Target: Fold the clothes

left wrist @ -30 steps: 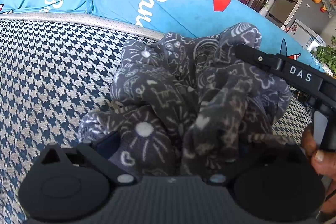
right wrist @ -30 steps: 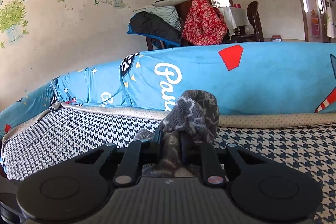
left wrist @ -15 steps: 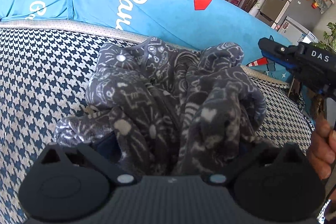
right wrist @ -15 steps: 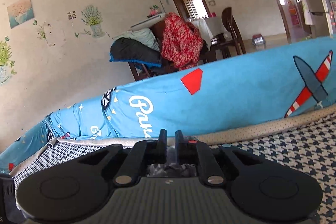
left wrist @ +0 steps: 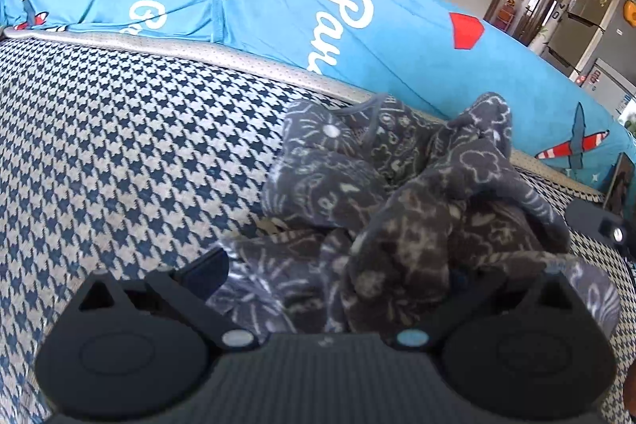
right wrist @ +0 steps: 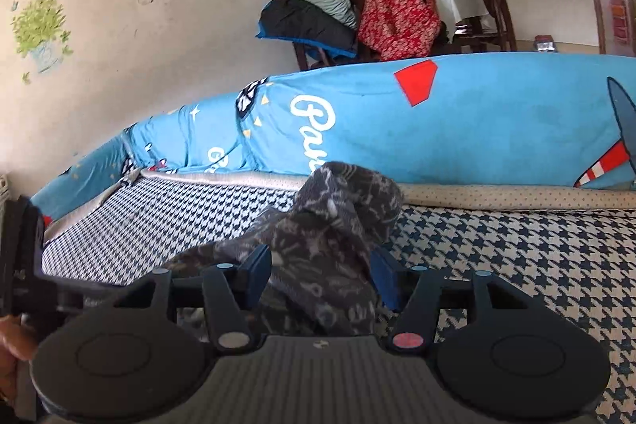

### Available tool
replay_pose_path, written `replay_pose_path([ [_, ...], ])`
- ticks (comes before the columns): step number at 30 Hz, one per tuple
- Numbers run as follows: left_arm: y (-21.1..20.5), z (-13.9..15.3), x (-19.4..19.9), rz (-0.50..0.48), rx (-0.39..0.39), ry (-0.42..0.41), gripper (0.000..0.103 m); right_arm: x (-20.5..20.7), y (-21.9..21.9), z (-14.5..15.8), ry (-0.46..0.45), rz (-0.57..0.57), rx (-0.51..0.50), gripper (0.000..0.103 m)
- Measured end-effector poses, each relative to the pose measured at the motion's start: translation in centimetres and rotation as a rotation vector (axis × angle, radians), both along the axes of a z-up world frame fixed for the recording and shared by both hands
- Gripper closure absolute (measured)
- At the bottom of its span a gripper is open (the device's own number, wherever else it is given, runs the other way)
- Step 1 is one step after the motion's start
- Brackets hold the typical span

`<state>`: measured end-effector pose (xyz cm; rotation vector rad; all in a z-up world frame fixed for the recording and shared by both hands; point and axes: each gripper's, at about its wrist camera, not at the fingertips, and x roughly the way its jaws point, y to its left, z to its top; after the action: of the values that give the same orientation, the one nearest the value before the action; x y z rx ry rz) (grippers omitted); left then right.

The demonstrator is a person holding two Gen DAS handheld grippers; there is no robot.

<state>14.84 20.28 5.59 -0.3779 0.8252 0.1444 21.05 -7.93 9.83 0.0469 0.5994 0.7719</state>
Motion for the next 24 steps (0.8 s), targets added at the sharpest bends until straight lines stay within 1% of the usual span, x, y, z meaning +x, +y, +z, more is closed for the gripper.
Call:
replay_pose_path([
  [2,0.7,-0.3,-0.1,0.02,-0.009,0.013,0.0,-0.6,0.6,-0.6,-0.025,0.02,-0.046,0.033],
  [5,1.1,-0.6,-0.2,0.025,-0.013,0.018,0.0,-0.6,1.6,-1.6,-0.021,0.012,-0.088,0.033],
  [8,1.1,-0.8,-0.3,0.024,-0.006,0.022,0.0,-0.1,2.1,-2.5,0.008,-0.023,-0.11,0.033],
  [13,0.9,-0.9,-0.2,0.025,0.003,0.026,0.0,0.4,2.0,-3.3,0.027,-0.096,-0.057,0.033],
  [15,0.8,-0.9,-0.2,0.026,0.005,0.028,0.0,0.9,1.9,-3.6,0.041,-0.137,-0.015,0.033],
  [17,0.9,-0.9,-0.2,0.028,0.003,0.029,0.0,1.4,1.8,-3.9,0.075,-0.178,0.039,0.034],
  [19,0.8,-0.9,-0.1,0.026,-0.001,0.029,0.0,1.6,1.9,-3.8,0.079,-0.21,0.077,0.045],
  [20,0.8,-0.9,-0.1,0.024,-0.003,0.029,0.0,1.7,2.0,-3.5,0.073,-0.224,0.091,0.056],
  [21,0.8,-0.8,-0.1,0.021,-0.001,0.027,0.0,1.6,2.2,-3.2,0.062,-0.234,0.093,0.068],
  [23,0.6,-0.7,-0.1,0.016,0.005,0.022,0.0,1.4,2.7,-2.7,0.034,-0.249,0.077,0.08],
  [24,0.5,-0.6,-0.1,0.014,0.008,0.02,0.0,1.3,2.9,-2.6,0.021,-0.257,0.07,0.083],
])
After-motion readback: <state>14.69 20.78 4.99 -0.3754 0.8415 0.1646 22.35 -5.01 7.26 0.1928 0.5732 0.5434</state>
